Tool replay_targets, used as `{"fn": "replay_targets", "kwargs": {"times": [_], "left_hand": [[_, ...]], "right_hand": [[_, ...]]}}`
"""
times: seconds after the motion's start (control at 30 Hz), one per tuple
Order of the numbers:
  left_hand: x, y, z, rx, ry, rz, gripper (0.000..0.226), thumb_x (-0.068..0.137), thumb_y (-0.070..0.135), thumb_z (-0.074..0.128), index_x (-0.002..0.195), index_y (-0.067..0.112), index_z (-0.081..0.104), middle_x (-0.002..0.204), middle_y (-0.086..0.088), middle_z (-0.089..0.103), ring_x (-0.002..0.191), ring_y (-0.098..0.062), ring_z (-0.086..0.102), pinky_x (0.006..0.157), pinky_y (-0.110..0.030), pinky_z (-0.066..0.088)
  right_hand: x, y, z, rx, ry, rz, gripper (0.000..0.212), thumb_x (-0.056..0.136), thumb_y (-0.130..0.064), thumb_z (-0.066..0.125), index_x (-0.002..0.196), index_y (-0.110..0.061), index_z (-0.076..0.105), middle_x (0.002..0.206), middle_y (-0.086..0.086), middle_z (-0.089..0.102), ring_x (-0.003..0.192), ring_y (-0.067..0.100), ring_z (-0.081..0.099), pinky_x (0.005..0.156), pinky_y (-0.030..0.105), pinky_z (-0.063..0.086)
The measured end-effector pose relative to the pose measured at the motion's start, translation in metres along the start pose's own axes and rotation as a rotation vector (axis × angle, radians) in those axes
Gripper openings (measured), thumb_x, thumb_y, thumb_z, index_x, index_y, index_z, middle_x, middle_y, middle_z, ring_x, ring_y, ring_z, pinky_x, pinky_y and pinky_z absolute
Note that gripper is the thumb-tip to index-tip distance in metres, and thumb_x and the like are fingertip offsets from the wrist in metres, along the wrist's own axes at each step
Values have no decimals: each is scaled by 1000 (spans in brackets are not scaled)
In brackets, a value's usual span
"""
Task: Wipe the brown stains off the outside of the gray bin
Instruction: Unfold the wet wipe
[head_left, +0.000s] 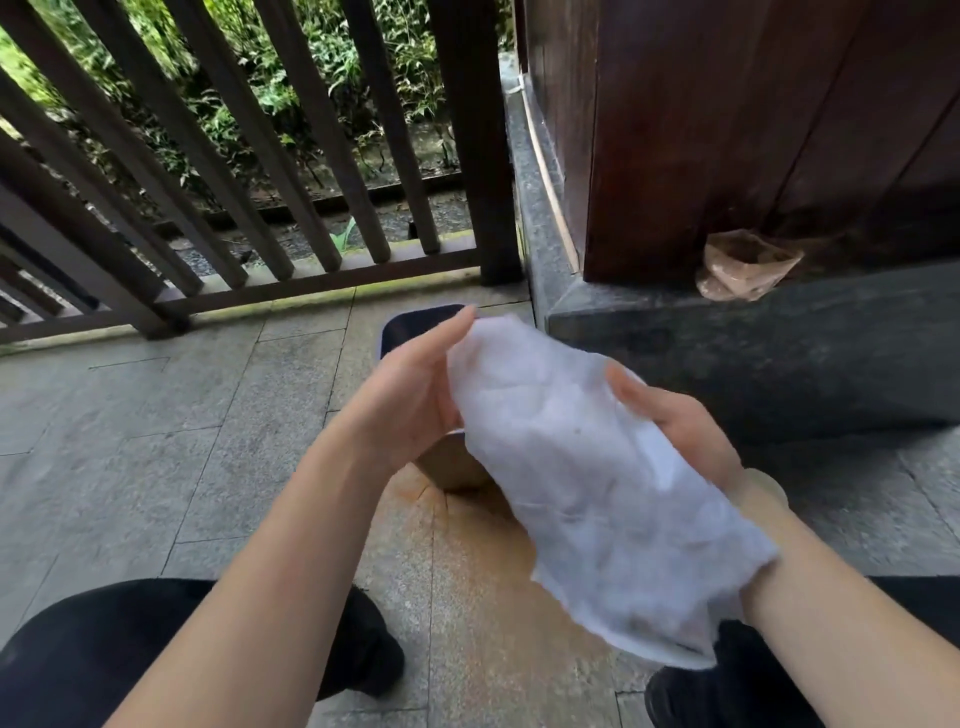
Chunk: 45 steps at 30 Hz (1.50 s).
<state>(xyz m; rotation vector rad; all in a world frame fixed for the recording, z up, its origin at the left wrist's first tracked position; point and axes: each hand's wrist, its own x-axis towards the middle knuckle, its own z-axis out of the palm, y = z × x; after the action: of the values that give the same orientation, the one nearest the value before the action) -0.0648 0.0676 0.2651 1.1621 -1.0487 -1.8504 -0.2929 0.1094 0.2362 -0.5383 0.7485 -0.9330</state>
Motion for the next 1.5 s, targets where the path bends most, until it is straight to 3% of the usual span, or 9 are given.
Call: {"fn": "replay_targets", "kwargs": {"times": [0.2,0.3,0.37,0.53,0.7,0.83,0.93,1.17,1.5], "left_hand": [[12,-32,-51,118,213,-114,49,101,45,49,123,5,66,108,-20,70,87,-30,70,67,-36,58],[24,-44,-63,146,273,-180,42,103,38,48,118,4,67,102,-18,73,85,-32,71,65,-35,59],[33,-52,-66,179,304,-207,38,103,35,48,115,5,67,98,-17,73,81,-32,72,61,-36,59],[78,-94,-86,894,510,-79,24,92,35,60,109,19,66,101,-4,72,86,-18,67,74,-40,59],[123,-144,-127,1581,319,-119,71,85,55,60,146,23,41,140,-5,54,126,-29,49,98,-45,48],[155,-165,-147,1690,113,-278,63,91,58,49,146,29,35,126,-6,64,104,-28,62,75,-37,51],[160,-171,-154,1855,81,-127,47,93,60,28,127,33,47,93,-1,67,75,-26,61,58,-33,39],[152,-142,-161,1806,150,217,34,100,52,34,99,28,58,84,-1,69,74,-28,65,63,-36,51],[62,-116,-128,1019,368,10,42,102,42,49,84,4,57,70,-3,60,66,-19,58,62,-38,41]], "right_hand": [[-1,3,3,206,-103,181,48,96,-47,51,121,-10,66,73,-2,68,73,8,68,71,16,51],[-2,9,3,156,-50,134,51,100,-42,46,140,-12,55,128,9,64,125,24,56,112,38,37],[-1,11,5,218,-24,155,52,98,-39,48,142,-12,51,141,16,55,134,34,48,119,48,26],[6,9,-4,344,62,224,58,94,-44,53,140,-10,53,140,15,56,132,36,50,116,49,30],[11,7,-14,379,94,199,64,81,-28,68,138,-2,54,127,18,59,119,35,57,104,47,43],[15,4,-21,357,54,103,54,82,-8,63,134,1,55,120,24,67,107,38,67,78,43,58],[20,1,-23,304,2,58,48,90,-5,55,138,-1,51,129,27,61,115,41,63,80,45,58],[23,-14,-29,194,132,58,42,92,-9,47,131,5,56,126,28,62,117,42,62,94,53,50],[-7,-25,-35,81,342,-3,41,96,-12,49,134,1,53,126,24,65,117,40,62,108,55,41]]}}
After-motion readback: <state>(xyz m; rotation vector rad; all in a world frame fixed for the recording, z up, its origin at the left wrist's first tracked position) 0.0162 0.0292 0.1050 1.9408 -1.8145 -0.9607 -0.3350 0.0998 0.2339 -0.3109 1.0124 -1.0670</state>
